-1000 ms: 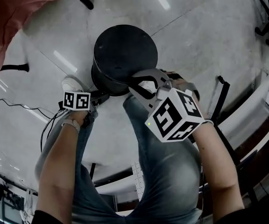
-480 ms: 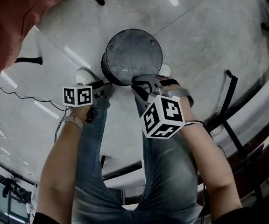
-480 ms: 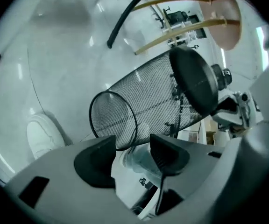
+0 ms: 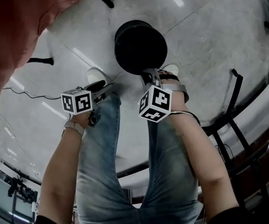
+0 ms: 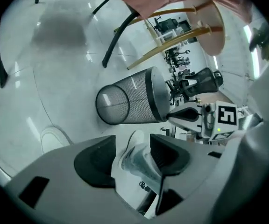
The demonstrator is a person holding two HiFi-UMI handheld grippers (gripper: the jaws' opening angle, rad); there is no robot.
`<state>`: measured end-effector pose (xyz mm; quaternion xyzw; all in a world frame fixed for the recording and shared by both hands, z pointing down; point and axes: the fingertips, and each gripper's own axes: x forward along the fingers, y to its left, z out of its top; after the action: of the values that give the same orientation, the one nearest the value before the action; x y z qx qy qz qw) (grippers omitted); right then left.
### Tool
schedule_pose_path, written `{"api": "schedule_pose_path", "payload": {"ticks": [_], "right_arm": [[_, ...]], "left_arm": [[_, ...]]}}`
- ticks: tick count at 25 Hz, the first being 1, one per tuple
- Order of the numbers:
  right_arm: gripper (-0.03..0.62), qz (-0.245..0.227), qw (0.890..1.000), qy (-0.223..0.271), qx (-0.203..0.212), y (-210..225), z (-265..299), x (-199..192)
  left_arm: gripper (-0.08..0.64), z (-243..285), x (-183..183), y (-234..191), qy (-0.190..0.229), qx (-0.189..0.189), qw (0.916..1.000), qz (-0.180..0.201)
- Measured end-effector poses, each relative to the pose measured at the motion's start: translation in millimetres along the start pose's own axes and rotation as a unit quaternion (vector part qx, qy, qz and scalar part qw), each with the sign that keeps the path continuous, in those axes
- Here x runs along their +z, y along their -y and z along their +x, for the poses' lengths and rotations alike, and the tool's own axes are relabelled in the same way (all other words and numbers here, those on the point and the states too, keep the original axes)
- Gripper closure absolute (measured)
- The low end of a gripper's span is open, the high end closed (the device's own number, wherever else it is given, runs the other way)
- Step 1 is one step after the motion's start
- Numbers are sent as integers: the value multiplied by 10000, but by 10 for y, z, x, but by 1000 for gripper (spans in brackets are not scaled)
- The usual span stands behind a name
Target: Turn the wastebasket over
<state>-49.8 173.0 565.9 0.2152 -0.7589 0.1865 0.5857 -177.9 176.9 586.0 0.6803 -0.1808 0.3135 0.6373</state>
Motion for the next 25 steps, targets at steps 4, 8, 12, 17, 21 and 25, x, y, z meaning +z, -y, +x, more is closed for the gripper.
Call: {"api": "schedule_pose_path", "payload": {"ticks": [4, 8, 12, 17, 21, 25], "right_arm": [[581, 83, 10000, -20, 47, 312, 63, 7], [581, 7, 9998, -64, -174, 559, 53, 51], [581, 201, 9991, -101, -364, 844, 52, 82], [581, 422, 9980, -116, -462, 1069, 17, 93], [583, 780, 9959, 127, -441, 1161, -175, 180], [583, 1234, 9901, 548, -390, 1184, -557, 319]], "left_arm": [[330, -22, -1, -13, -14, -26, 10000, 2], [330, -46, 12, -12, -39, -27, 10000, -12], [330, -49, 121, 57, -29, -110, 9999, 70], [330, -70, 363, 324, 7, -297, 9978, 584], [333, -111, 600, 625, 152, -400, 9926, 1134], [404, -257, 862, 1091, 457, -564, 9810, 1800]]}}
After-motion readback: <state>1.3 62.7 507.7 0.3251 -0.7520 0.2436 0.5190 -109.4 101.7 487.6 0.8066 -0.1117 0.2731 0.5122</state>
